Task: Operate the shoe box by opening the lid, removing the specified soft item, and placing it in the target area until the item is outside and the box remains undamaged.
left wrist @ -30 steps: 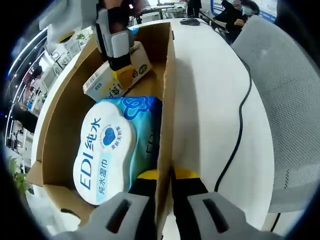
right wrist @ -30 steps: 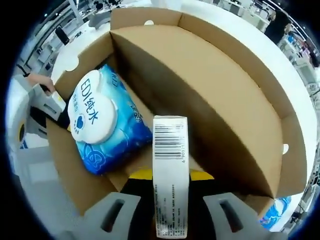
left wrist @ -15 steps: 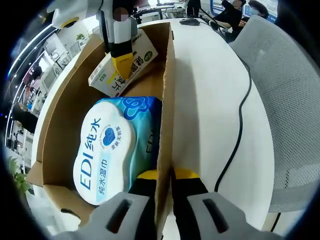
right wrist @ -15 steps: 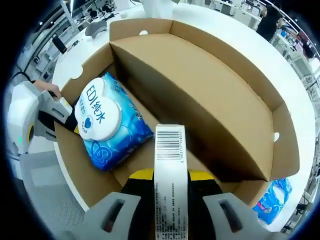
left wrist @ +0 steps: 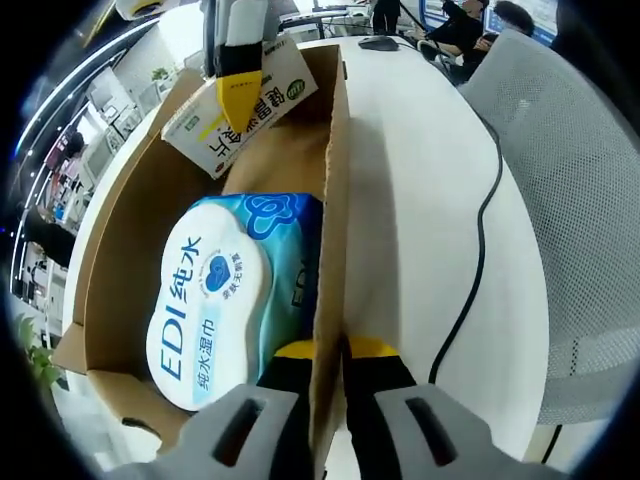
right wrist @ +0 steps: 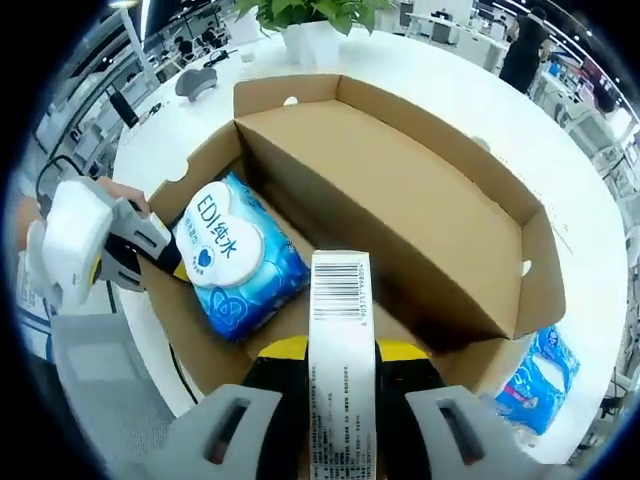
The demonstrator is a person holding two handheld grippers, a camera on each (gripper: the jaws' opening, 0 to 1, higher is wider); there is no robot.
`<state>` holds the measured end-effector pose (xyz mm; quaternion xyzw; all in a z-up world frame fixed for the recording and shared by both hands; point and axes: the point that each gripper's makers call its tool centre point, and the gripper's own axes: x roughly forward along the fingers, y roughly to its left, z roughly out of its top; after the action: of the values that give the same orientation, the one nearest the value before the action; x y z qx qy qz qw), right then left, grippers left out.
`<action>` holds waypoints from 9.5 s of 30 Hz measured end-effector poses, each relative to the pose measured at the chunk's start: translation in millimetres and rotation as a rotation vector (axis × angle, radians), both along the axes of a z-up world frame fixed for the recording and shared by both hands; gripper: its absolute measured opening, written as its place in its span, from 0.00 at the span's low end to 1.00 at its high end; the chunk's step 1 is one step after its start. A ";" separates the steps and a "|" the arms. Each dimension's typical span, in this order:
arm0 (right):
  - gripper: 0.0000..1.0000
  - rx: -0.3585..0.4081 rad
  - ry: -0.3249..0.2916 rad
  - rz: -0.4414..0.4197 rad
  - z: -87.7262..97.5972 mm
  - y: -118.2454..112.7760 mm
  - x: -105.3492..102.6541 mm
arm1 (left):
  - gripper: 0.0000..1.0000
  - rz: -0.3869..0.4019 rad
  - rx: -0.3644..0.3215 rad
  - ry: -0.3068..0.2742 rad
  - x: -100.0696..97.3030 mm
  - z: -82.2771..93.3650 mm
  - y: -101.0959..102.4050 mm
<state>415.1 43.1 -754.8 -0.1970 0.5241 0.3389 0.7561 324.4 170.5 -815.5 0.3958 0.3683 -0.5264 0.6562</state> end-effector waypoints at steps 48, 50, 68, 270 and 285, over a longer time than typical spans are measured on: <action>0.19 0.342 -0.240 -0.260 107.1 -11.5 -33.3 | 0.04 0.000 -0.001 -0.001 -0.2 -0.3 -0.1; 0.19 0.332 -0.252 -0.256 108.9 -15.7 -33.5 | 0.04 -0.001 -0.001 -0.001 -0.1 -0.6 -0.1; 0.19 0.266 -0.251 -0.358 100.1 -71.8 -29.1 | 0.04 0.000 -0.001 -0.001 -0.3 -0.1 1.3; 0.17 -0.014 -0.172 -0.720 -13.3 -308.0 -43.3 | 0.04 0.011 0.005 0.007 0.3 -1.0 1.5; 0.40 0.007 -0.196 -0.706 12.6 -300.1 -62.5 | 0.04 0.012 0.002 0.008 -0.7 -1.1 1.6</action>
<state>352.5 -257.0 -742.2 -0.0331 0.4839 0.0385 0.8736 323.7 172.1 -816.6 0.3923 0.3738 -0.5234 0.6576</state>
